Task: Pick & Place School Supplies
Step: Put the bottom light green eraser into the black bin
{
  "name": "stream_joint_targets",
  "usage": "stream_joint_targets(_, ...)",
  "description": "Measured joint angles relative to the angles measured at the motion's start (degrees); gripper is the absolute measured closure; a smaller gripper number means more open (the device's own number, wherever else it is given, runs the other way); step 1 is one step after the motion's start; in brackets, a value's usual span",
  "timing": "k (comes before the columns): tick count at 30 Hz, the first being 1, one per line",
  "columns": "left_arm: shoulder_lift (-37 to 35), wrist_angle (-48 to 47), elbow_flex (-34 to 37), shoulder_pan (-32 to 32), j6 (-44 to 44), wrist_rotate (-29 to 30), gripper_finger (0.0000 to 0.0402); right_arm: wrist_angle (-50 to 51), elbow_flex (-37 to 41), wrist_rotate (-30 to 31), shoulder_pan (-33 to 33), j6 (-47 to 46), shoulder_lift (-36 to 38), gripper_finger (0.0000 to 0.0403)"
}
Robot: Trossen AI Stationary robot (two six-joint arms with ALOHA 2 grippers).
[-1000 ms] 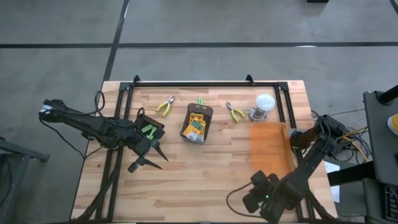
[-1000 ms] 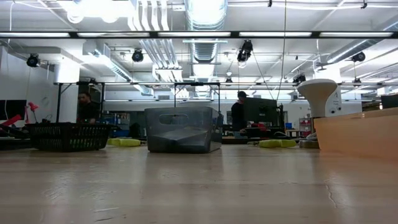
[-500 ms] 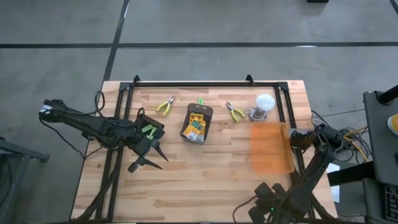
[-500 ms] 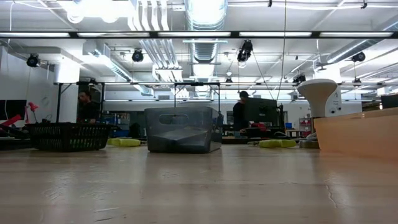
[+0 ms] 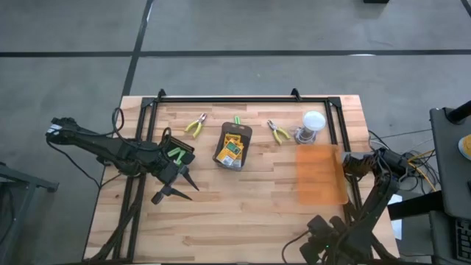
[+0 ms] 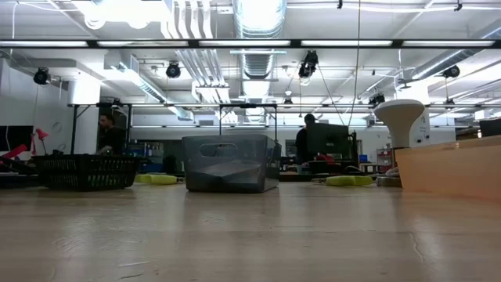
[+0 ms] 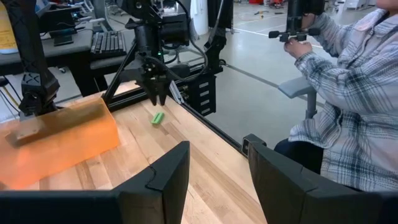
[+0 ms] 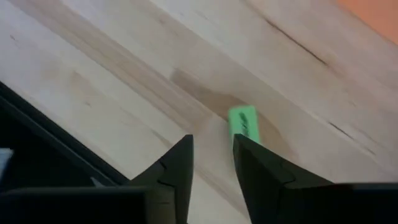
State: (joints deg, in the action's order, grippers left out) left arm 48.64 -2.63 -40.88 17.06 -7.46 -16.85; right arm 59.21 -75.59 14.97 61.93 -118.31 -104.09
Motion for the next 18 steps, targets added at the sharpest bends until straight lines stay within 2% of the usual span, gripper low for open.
stream_joint_targets(7,0.0,0.0,0.0,0.0,0.0,0.0,0.0232,0.6,1.0,-3.4,1.6,3.1,-3.2,0.0259)
stream_joint_targets(18,0.0,0.0,0.0,0.0,0.0,0.0,0.0232,-0.3,-1.2,-4.6,2.0,3.9,-10.7,0.0227)
